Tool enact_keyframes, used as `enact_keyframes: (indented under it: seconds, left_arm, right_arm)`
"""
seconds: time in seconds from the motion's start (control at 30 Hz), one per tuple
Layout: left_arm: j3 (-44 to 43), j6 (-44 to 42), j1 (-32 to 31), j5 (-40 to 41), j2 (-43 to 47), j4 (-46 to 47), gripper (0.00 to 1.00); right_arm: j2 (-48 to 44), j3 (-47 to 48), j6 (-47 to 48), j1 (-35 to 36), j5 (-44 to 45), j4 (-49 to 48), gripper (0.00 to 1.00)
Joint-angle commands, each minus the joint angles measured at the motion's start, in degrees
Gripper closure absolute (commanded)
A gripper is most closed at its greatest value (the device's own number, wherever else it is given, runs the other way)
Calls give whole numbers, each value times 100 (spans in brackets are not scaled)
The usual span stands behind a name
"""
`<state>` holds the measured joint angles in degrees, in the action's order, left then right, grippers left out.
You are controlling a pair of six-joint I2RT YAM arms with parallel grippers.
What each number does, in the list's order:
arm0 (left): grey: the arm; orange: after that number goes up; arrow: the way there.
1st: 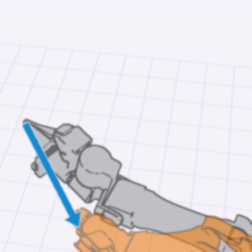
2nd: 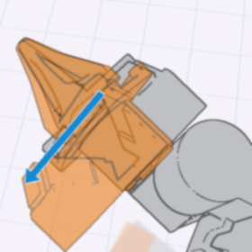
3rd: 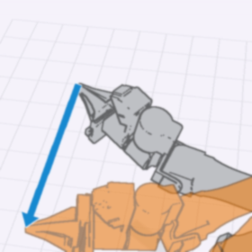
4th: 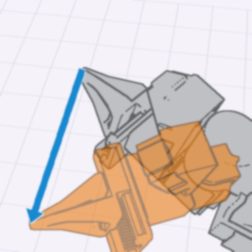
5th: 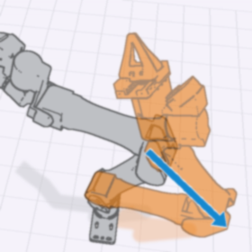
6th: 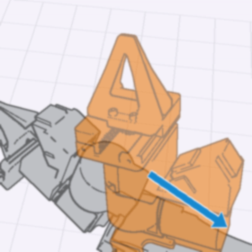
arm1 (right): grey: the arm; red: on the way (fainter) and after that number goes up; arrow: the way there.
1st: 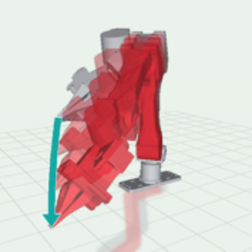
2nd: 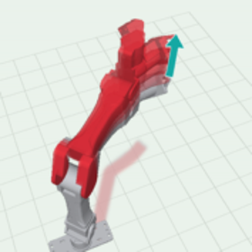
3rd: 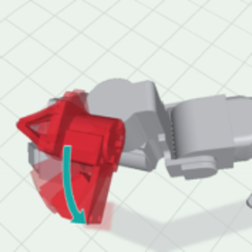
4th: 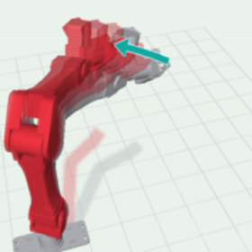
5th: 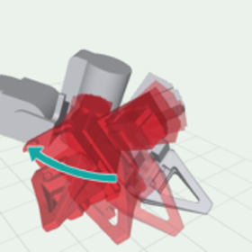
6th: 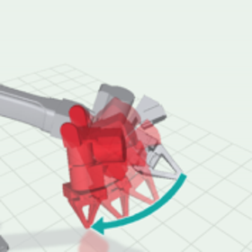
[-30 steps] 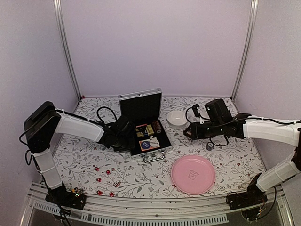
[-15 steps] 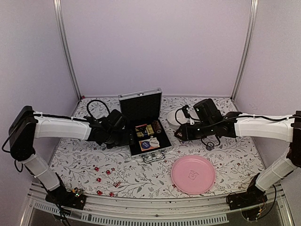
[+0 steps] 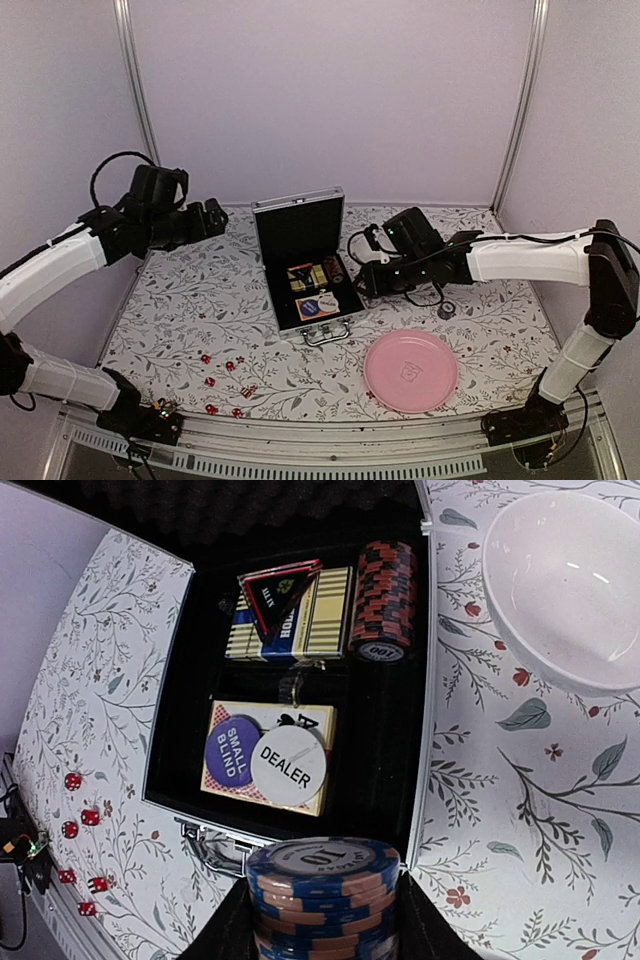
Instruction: Pack up texas hold em set
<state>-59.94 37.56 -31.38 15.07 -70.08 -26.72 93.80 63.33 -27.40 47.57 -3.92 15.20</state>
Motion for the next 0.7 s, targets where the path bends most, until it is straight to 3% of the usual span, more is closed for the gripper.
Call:
enact_keyframes:
  seconds: [0.0,0.07,0.13,0.33,0.67]
  left_arm:
    - [-436,-1291,1268,-1413,291,-312,3]
    - [-471,-1554,1948,-1895,258,-347,3]
    - [-336,-1790,2203,-1803,349,-217,3]
    - [915,-2122,2335,-757,1170,914,3]
    - [969,-2617,2463,-616,1250,787,3]
  right_arm:
    - [432,538,84,11,177,-224,89]
    - [698,801,109,7,215,-174,89]
    - [934,1002,119,10,297,-139,89]
    - [1639,1526,105,-6,480,-5,89]
    - [2556,2459,114,-37,801,279,89]
